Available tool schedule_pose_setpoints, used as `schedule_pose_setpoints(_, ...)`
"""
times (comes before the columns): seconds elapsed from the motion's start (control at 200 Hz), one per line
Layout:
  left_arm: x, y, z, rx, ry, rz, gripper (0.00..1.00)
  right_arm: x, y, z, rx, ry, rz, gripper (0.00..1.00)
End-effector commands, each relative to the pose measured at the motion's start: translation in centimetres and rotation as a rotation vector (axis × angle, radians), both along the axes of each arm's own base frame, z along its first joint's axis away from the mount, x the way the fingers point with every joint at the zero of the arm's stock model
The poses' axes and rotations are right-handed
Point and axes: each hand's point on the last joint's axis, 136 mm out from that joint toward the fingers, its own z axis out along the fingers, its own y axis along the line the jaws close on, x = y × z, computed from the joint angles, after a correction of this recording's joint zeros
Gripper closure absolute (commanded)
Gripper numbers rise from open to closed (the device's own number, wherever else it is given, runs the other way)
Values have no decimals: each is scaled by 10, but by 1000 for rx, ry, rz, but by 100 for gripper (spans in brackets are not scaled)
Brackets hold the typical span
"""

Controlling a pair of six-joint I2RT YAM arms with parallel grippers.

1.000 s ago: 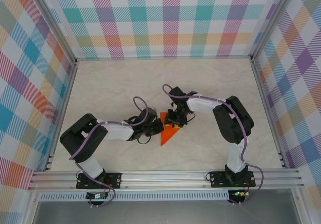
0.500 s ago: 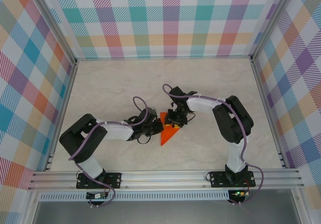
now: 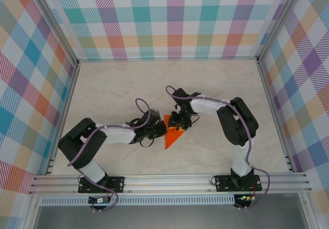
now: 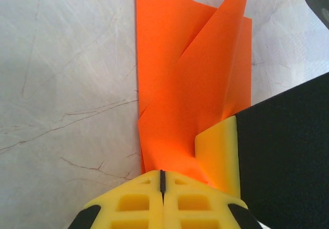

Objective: Fold a paper plane with a square sheet of paper (pick it up from the middle)
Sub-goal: Fourth fold the wing at the center of the table.

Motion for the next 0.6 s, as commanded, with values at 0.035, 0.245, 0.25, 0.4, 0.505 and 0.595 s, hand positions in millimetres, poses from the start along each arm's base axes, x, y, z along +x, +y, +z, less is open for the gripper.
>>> schedule_pose_setpoints(0.035, 4, 7, -1, 32, -8, 11, 100, -34, -69, -97, -359, 92, 25, 56)
schedule_pose_setpoints(0.245, 6, 6, -4, 49, -9, 1, 100, -36, -71, -99, -374, 97, 23, 56)
schedule_pose_setpoints(0.25, 6, 6, -4, 49, -10, 0, 100, -36, -71, -99, -375, 97, 23, 56)
schedule_pose_setpoints(0.4, 9, 5, -3, 61, -17, -6, 100, -36, -74, -99, -391, 94, 19, 58)
schedule_pose_setpoints(0.505, 10, 4, -3, 66, -18, -8, 100, -36, -75, -100, -398, 94, 17, 58)
schedule_pose_setpoints(0.595, 11, 3, -4, 69, -18, -9, 100, -36, -74, -101, -399, 97, 17, 57)
